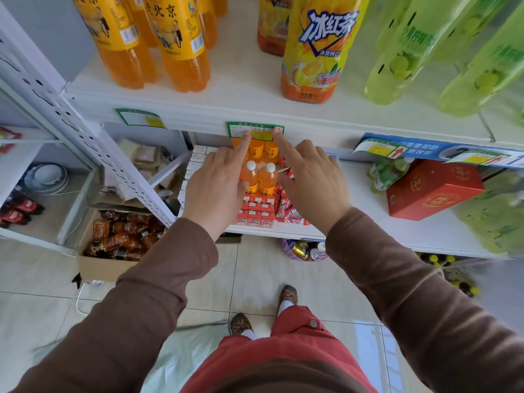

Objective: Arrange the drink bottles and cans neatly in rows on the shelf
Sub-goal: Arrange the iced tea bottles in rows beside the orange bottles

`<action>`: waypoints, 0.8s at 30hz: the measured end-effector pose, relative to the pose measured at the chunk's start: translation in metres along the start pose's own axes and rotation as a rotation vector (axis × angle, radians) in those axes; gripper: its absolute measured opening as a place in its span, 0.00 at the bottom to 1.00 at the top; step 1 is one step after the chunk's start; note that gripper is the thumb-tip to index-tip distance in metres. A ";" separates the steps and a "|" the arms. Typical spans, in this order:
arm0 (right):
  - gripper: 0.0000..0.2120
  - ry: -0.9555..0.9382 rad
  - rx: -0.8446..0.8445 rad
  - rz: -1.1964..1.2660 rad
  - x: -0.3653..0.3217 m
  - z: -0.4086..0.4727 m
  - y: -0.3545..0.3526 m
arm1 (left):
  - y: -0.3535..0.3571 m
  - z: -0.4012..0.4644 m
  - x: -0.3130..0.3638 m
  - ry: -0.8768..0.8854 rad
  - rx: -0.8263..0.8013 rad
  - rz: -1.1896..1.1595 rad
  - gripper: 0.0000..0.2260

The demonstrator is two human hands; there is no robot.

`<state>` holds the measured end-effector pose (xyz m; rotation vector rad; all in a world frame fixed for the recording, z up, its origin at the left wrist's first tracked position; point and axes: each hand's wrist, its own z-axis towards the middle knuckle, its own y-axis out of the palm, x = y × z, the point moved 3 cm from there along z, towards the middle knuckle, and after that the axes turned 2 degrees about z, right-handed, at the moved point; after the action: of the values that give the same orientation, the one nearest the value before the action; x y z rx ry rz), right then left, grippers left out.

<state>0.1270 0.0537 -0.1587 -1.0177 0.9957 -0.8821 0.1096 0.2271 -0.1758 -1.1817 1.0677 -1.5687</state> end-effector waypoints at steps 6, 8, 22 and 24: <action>0.30 -0.010 0.092 0.122 0.017 -0.010 -0.032 | -0.040 0.016 0.008 0.043 0.118 -0.140 0.24; 0.29 0.006 0.122 0.201 0.028 -0.012 -0.044 | -0.053 0.027 0.015 0.075 0.150 -0.179 0.23; 0.36 0.100 0.247 0.429 0.071 0.034 -0.102 | -0.133 0.126 0.056 0.129 0.216 -0.433 0.31; 0.39 0.114 0.221 0.475 0.075 0.046 -0.103 | -0.137 0.143 0.055 0.118 0.214 -0.462 0.31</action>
<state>0.1799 -0.0331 -0.0693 -0.5144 1.1466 -0.6391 0.2200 0.1901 -0.0065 -1.2563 0.7024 -2.0728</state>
